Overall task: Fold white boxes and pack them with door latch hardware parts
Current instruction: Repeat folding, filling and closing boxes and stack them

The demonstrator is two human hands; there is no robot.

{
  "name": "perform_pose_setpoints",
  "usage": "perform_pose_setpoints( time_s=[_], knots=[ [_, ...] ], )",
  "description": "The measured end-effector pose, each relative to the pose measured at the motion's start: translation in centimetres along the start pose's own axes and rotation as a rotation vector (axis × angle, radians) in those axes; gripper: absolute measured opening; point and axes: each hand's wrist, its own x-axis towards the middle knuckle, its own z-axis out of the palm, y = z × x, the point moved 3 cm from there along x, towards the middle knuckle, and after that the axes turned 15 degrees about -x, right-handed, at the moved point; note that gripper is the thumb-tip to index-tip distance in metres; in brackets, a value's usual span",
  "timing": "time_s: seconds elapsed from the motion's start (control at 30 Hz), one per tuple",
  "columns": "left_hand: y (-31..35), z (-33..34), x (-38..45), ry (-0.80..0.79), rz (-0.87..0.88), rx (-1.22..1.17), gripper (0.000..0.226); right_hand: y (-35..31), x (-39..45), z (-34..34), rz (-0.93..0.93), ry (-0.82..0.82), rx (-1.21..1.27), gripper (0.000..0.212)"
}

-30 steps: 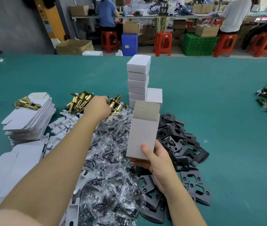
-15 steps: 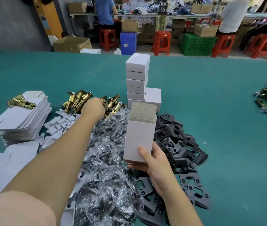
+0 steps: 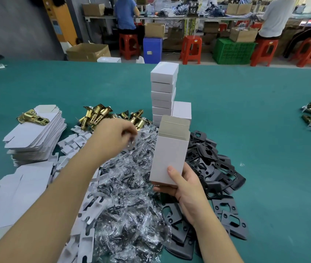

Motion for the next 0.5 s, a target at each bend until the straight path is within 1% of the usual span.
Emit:
perform_pose_setpoints(
  time_s=[0.03, 0.1, 0.17, 0.23, 0.27, 0.3, 0.37, 0.4, 0.43, 0.47, 0.5],
  knots=[
    [0.3, 0.8, -1.0, -0.113, 0.010, 0.103, 0.022, -0.1, 0.0, 0.0, -0.003, 0.004, 0.009, 0.054],
    [0.4, 2.4, -2.8, -0.270, -0.015, 0.191, 0.023, -0.2, 0.0, 0.0, -0.010, 0.008, 0.015, 0.058],
    [-0.1, 3.7, -3.8, -0.345, -0.046, 0.208, 0.035, -0.2, -0.1, 0.0, -0.015, 0.010, 0.009, 0.053],
    [-0.8, 4.3, -4.1, -0.398, -0.061, 0.144, 0.043, -0.1, -0.1, 0.1, -0.016, 0.010, 0.010, 0.054],
    [-1.1, 4.4, -4.0, -0.402, -0.075, 0.070, 0.043, -0.1, -0.1, 0.1, -0.016, 0.010, 0.011, 0.056],
    [-1.4, 4.2, -3.8, -0.374, -0.092, -0.020, 0.039, -0.1, -0.1, 0.1, -0.015, 0.010, 0.011, 0.056],
    [-2.4, 3.5, -2.7, -0.225, -0.138, -0.150, 0.029, -0.1, -0.1, 0.0, -0.022, 0.003, 0.014, 0.049],
    [-3.1, 3.1, -2.1, -0.148, -0.174, -0.168, 0.025, 0.0, -0.1, 0.0, -0.027, -0.002, 0.015, 0.048],
    [-3.8, 2.8, -1.6, -0.106, -0.210, -0.158, 0.024, -0.1, -0.1, 0.0, -0.030, -0.008, 0.013, 0.050],
    [-4.3, 2.6, -1.1, -0.108, -0.238, -0.127, 0.028, -0.2, -0.2, 0.1, -0.033, -0.015, 0.007, 0.056],
    [-4.8, 2.7, -0.8, -0.147, -0.262, -0.091, 0.037, -0.2, -0.2, 0.2, -0.033, -0.023, 0.000, 0.064]
  ],
)
